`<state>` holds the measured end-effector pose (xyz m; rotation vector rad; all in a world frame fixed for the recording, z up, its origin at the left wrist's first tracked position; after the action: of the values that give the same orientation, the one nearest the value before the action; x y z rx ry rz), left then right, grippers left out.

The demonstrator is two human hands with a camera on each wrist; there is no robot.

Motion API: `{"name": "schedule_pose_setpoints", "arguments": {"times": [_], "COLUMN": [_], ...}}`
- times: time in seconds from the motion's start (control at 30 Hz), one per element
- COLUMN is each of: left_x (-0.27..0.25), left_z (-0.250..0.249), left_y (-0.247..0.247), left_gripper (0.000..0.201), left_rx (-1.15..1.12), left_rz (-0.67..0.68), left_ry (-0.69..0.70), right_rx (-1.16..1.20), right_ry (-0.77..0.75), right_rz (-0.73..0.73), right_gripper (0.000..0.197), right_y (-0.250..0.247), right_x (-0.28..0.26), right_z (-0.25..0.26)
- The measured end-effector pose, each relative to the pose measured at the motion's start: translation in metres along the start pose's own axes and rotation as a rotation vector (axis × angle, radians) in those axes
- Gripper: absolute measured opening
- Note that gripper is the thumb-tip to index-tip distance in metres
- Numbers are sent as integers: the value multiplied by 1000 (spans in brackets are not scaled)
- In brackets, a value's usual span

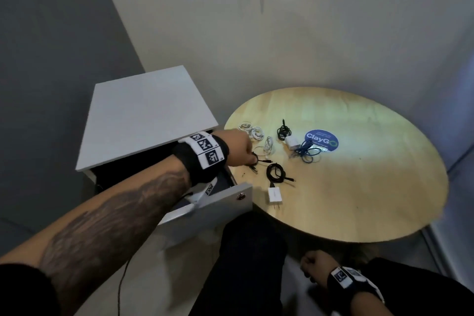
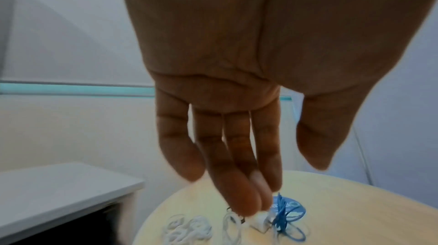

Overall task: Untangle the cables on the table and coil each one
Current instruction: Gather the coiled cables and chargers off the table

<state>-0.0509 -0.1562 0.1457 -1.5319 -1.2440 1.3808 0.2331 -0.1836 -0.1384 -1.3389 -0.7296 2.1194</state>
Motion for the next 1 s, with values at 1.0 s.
{"name": "schedule_pose_setpoints", "arguments": {"times": [1.0], "left_x": [254], "left_z": [-147], "left_y": [135], "left_gripper": [24], "left_rx": [34], "left_rz": [103], "left_ry": [116], "right_rx": [-20], "right_ry": [-140], "right_rz": [9], "right_gripper": [31], "right_y": [5], "right_x": [36], "right_z": [1]}}
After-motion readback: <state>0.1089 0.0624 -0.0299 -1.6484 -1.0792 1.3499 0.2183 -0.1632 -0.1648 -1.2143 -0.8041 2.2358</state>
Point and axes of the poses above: each hand's wrist, its own x-axis towards the middle knuckle, its own y-axis out of the palm, z = x × y, the point moved 2 cm from there along x, towards the middle knuckle, and after that the axes turned 10 degrees about -x, right-handed, at the moved point
